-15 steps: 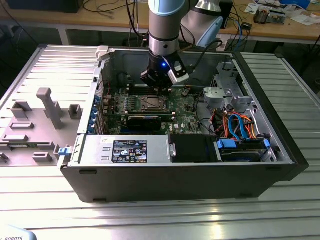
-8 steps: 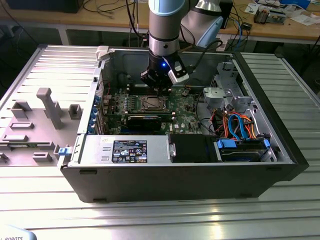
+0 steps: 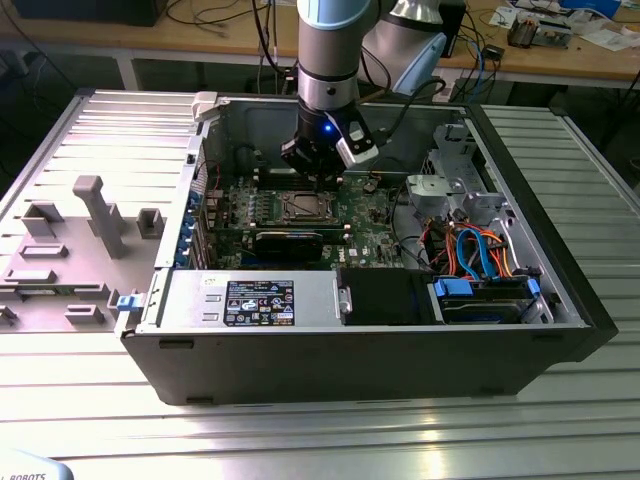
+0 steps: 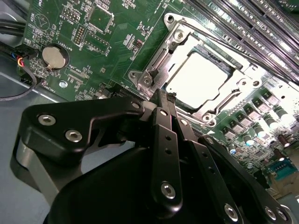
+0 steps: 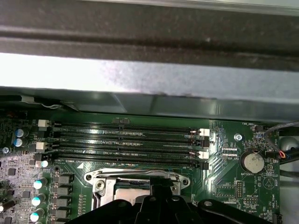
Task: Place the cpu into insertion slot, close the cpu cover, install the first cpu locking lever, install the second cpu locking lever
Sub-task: 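Install the second cpu locking lever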
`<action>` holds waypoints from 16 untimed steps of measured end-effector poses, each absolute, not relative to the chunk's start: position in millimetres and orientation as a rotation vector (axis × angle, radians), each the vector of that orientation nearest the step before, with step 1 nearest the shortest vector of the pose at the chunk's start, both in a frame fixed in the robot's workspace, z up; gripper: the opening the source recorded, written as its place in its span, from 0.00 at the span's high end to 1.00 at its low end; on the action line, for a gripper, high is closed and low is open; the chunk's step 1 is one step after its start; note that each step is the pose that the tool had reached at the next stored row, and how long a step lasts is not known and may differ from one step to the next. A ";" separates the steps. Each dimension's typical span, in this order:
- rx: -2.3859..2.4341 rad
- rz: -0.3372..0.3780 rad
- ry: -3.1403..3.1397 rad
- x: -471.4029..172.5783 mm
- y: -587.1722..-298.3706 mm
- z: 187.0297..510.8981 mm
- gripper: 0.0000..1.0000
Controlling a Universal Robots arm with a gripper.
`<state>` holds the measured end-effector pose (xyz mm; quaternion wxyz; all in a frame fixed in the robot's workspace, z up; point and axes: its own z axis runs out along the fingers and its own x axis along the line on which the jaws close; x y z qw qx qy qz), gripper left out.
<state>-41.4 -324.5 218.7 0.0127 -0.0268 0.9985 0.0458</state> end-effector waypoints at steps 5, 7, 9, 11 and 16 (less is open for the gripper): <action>-0.084 0.142 3.112 -41.3 -325.8 218.9 0.89; -0.084 0.142 3.112 -41.4 -326.9 218.9 0.89; -0.083 0.142 3.112 -41.4 -328.5 218.9 0.89; -0.083 0.142 3.112 -41.4 -329.8 218.8 0.89; -0.083 0.142 3.112 -41.4 -330.1 220.4 0.89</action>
